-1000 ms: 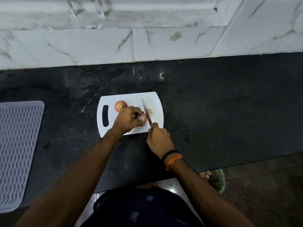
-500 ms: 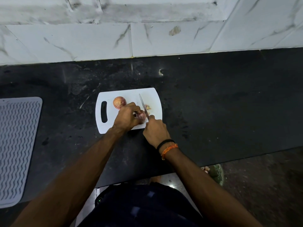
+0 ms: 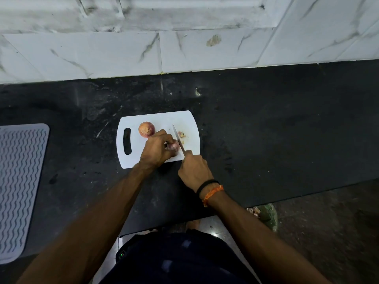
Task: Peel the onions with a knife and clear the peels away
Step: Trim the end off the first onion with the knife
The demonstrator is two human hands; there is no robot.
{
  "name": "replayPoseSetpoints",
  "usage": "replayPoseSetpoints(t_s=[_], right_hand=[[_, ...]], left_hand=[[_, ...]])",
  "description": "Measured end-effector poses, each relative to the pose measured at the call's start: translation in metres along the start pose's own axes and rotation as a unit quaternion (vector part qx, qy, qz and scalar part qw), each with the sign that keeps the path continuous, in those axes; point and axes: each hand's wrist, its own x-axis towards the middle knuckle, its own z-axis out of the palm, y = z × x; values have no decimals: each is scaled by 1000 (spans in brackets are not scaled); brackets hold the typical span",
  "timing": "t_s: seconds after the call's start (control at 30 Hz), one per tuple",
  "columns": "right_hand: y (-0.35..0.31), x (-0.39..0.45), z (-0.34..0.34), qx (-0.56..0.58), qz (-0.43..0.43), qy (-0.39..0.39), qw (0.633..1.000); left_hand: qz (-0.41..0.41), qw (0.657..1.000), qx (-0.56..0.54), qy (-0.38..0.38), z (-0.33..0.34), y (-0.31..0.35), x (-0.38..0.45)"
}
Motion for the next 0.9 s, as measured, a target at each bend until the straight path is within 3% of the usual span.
replayPoseSetpoints(t_s=[0.3, 0.43, 0.6, 0.7, 0.9], right_hand=[[-9, 12, -1, 18, -12, 7, 1000], [-8, 10, 0, 16, -7, 15, 1000], [-8, 7, -4, -5, -20, 8, 1000], [-11, 8, -8, -15, -22, 0, 1000], [-18, 13, -9, -13, -15, -7, 1000]], left_hand=[[29, 994, 95, 37, -2, -6, 6], [0, 998, 62, 11, -5, -6, 4], [-41, 998, -53, 12, -11, -12, 0], [-63, 996, -63, 18, -14, -8, 0], [-24, 999, -30, 36, -9, -11, -2]])
